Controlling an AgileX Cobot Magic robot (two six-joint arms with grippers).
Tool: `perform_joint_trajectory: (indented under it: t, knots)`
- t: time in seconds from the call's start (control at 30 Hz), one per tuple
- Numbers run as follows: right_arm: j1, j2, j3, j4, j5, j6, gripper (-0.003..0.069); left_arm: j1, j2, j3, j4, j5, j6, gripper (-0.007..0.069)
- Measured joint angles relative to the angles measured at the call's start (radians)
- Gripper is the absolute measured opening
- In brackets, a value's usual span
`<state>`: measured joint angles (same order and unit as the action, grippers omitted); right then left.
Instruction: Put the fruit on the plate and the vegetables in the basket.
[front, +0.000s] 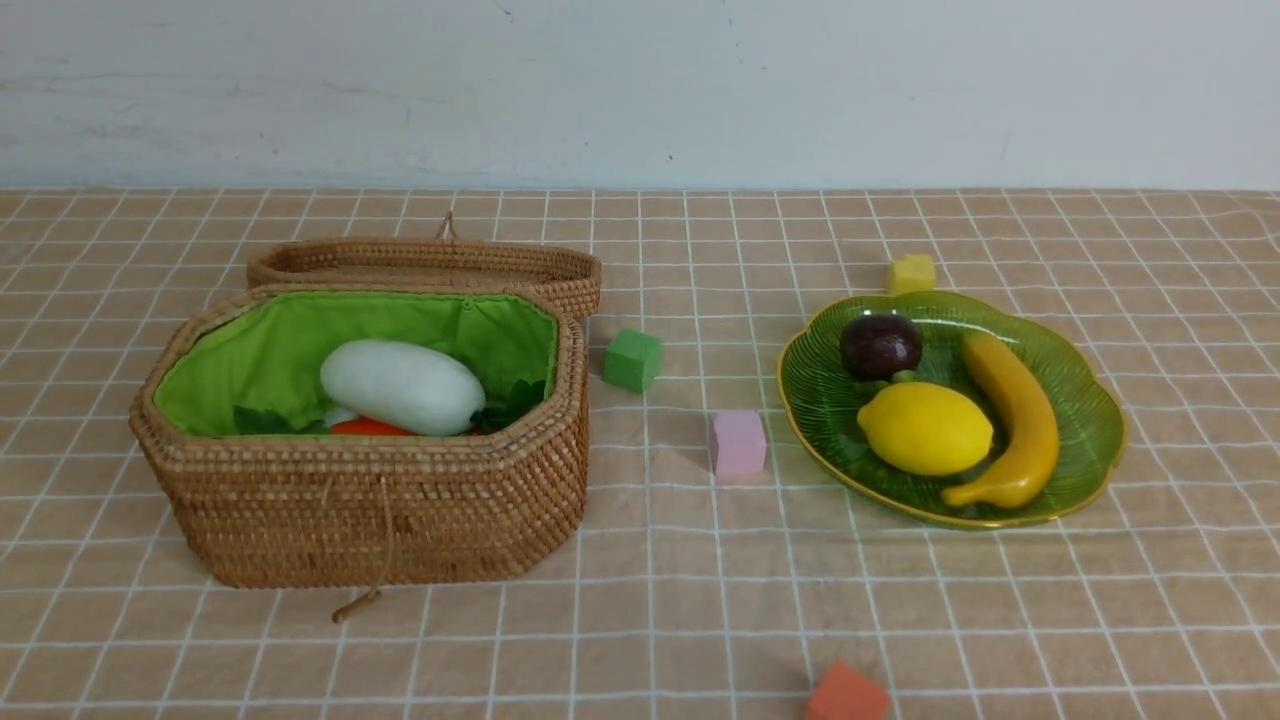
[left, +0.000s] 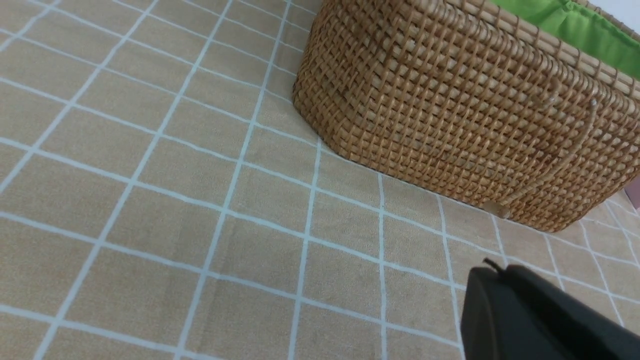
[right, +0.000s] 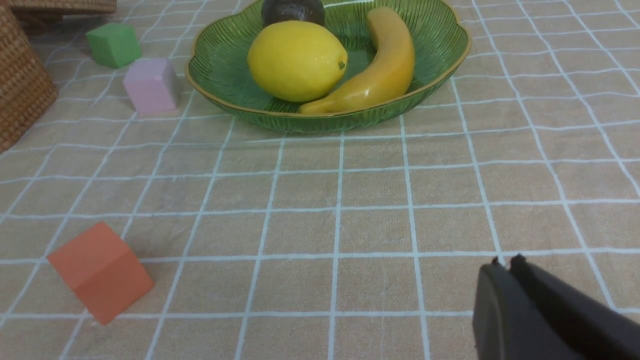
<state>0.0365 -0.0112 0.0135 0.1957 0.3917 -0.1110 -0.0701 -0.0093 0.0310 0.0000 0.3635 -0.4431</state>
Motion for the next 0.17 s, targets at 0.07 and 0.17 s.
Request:
perform_joint_trajectory:
  t: [0.07, 0.17]
  knots:
    - [0.0, 0.0, 0.0, 0.0, 0.0, 0.0, 0.0038, 0.0, 0.0, 0.0, 0.0, 0.0, 0.0, 0.0]
    - [0.0, 0.0, 0.0, 0.0, 0.0, 0.0, 0.0043, 0.0, 0.0, 0.0, 0.0, 0.0, 0.0, 0.0002]
